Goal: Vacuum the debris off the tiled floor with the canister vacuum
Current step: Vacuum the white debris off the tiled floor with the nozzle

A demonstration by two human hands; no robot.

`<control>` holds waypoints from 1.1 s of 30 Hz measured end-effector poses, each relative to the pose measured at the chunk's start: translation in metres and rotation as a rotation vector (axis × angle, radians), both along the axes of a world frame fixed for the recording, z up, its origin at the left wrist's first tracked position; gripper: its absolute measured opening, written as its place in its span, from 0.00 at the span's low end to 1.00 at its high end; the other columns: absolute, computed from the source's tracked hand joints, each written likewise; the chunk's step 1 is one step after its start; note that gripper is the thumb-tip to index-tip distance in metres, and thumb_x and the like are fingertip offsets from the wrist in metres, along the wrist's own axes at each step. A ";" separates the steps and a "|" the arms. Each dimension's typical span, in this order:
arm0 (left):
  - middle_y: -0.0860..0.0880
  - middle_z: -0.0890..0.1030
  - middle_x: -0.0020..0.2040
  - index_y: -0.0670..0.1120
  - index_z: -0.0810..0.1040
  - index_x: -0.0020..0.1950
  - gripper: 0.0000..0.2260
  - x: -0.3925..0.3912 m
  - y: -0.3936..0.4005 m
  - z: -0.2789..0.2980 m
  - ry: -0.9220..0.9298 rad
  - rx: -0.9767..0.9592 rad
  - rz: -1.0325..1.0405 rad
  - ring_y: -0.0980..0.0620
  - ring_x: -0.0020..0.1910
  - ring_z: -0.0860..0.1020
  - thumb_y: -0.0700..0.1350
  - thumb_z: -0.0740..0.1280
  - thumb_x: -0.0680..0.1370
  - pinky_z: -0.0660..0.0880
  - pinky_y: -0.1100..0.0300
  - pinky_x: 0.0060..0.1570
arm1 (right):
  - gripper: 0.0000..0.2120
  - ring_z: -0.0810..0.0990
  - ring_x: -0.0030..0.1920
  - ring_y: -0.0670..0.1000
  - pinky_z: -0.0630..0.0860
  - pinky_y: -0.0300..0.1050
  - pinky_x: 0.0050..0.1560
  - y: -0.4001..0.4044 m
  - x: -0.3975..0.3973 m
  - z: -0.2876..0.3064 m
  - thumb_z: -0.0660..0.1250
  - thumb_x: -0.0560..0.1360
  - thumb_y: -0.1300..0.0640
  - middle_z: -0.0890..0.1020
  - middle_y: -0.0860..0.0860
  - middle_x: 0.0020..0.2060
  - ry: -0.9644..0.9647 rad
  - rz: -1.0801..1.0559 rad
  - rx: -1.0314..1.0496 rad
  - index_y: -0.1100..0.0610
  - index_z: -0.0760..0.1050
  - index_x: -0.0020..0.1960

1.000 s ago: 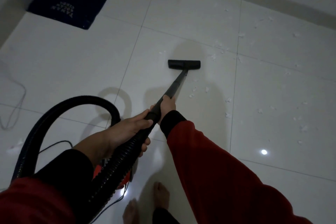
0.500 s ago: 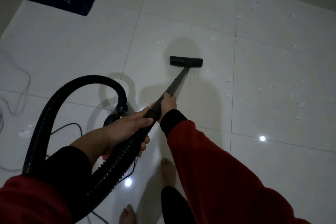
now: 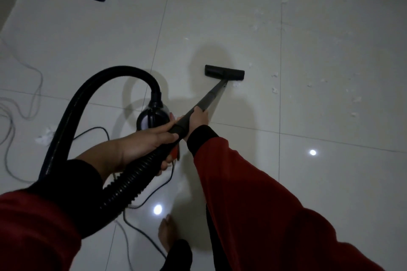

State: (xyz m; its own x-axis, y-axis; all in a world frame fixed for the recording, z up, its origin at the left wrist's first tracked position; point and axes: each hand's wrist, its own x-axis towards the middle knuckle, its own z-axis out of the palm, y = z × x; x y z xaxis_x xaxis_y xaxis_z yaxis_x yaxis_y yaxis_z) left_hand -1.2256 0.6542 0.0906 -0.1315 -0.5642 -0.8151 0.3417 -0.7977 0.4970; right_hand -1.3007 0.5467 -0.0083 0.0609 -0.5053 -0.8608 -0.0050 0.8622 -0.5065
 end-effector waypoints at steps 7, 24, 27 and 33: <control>0.45 0.73 0.29 0.62 0.56 0.75 0.24 0.004 0.052 0.012 -0.046 0.031 -0.093 0.54 0.20 0.73 0.45 0.56 0.82 0.72 0.63 0.21 | 0.26 0.81 0.38 0.54 0.77 0.45 0.33 0.064 0.004 0.017 0.51 0.81 0.55 0.77 0.55 0.61 -0.062 -0.120 0.051 0.43 0.50 0.77; 0.45 0.74 0.30 0.65 0.62 0.70 0.20 0.046 0.129 0.015 -0.028 0.056 -0.215 0.52 0.22 0.73 0.47 0.58 0.80 0.73 0.61 0.22 | 0.25 0.75 0.30 0.51 0.75 0.41 0.26 0.144 0.028 0.038 0.51 0.81 0.55 0.74 0.58 0.46 -0.057 -0.198 0.132 0.42 0.52 0.77; 0.45 0.77 0.34 0.67 0.69 0.65 0.19 0.069 0.143 0.001 -0.080 0.056 -0.270 0.47 0.28 0.76 0.54 0.65 0.76 0.77 0.53 0.31 | 0.26 0.78 0.35 0.53 0.80 0.47 0.36 0.156 0.035 0.037 0.52 0.81 0.52 0.77 0.59 0.51 -0.082 -0.242 0.144 0.40 0.49 0.77; 0.41 0.75 0.48 0.74 0.66 0.65 0.24 0.103 0.156 -0.030 -0.121 0.084 -0.358 0.37 0.46 0.75 0.61 0.70 0.72 0.65 0.21 0.48 | 0.27 0.78 0.35 0.52 0.79 0.49 0.46 0.173 0.047 0.051 0.51 0.82 0.52 0.73 0.60 0.63 -0.151 -0.313 0.179 0.39 0.46 0.77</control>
